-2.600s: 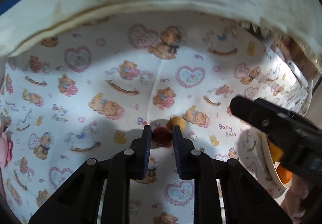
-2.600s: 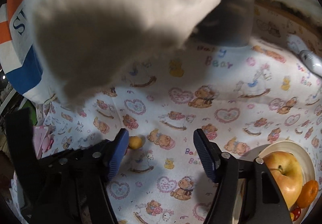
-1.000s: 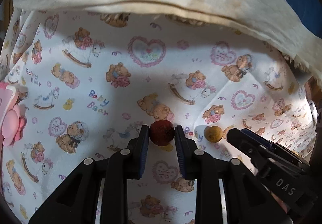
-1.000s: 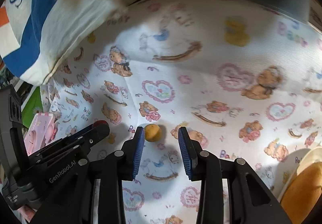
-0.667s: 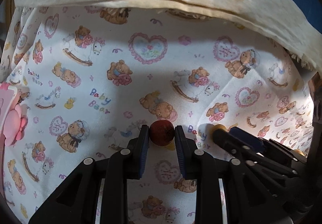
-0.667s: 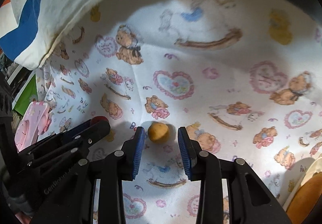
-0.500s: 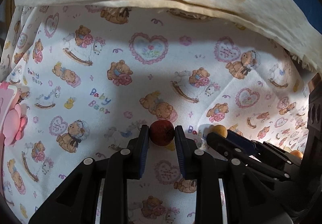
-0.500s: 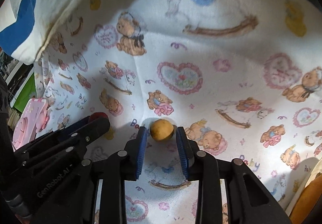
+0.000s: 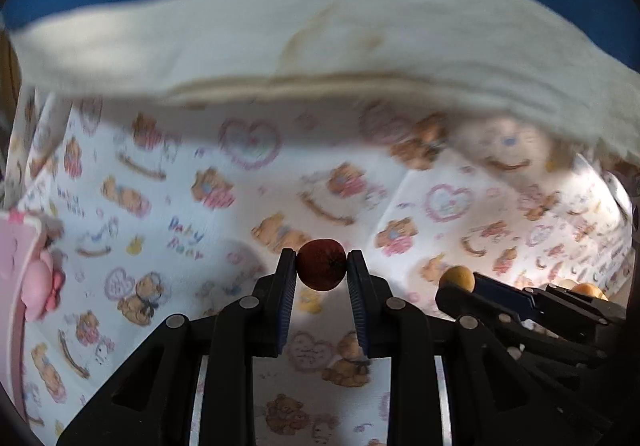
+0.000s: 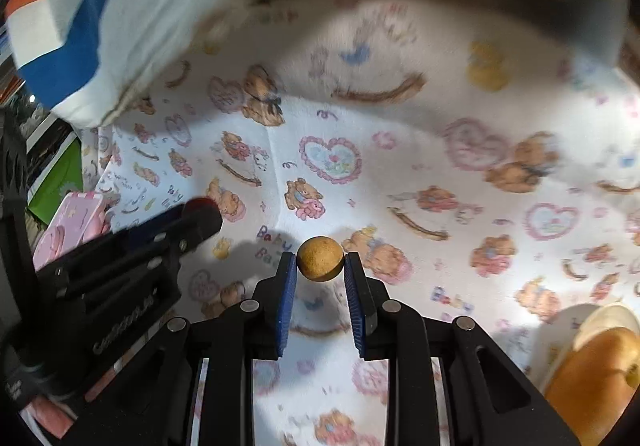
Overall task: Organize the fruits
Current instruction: 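Carry the brown fruit over the plate with the right tool while the left tool carries the tomato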
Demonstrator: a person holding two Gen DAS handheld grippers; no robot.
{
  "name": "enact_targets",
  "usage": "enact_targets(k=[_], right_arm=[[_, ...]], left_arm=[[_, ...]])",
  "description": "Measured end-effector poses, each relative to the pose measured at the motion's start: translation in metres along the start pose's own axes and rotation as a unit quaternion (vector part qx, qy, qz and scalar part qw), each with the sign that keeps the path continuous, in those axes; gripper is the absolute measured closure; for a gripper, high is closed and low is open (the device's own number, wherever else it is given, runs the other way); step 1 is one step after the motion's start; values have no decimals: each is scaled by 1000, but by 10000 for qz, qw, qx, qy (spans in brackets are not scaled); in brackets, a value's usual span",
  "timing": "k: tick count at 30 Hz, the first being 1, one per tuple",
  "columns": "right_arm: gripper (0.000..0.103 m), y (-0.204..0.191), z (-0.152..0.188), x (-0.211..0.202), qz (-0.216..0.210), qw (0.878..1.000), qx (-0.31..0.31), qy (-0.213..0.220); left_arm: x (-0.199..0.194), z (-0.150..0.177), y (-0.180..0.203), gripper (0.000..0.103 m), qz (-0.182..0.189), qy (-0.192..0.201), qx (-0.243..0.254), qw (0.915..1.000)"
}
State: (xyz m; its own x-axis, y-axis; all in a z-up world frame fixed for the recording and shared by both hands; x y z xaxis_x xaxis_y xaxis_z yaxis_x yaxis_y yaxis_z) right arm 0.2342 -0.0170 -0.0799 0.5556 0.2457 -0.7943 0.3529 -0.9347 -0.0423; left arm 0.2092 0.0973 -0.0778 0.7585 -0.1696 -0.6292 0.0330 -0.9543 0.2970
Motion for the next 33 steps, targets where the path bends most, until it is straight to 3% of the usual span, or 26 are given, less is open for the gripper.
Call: enact_targets(k=[7,15,23,33], right_arm=[[77,8,19,-47,-61,9995,-115,271],[77,38,47,-99,66,9980,126,619],[78,69,76,-152,372,9905,98,1319],[78,123,120,-170,562,9897,438,1244]], left_arm=[[-22,-2,44,78,42,507,1030,9934],[-42,4,75,78,397,680,1310,9883],[-78,15,119,78,746,894,1588,9804],[-75,73,192,78,1547,227,2309,9603]])
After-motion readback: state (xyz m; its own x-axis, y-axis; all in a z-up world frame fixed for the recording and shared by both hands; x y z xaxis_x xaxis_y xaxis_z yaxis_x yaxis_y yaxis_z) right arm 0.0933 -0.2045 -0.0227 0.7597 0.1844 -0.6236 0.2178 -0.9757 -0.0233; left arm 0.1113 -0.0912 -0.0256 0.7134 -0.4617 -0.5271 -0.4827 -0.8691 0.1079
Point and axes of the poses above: each gripper's, at about its wrist camera, not at the fingertips, and x roughly the way its jaws point, y to its right, z to its underside, the point moved 7 cm from there along x, roughly the way its jaws point, and after that the axes turned 7 degrees about z, right-handed, at the moved point
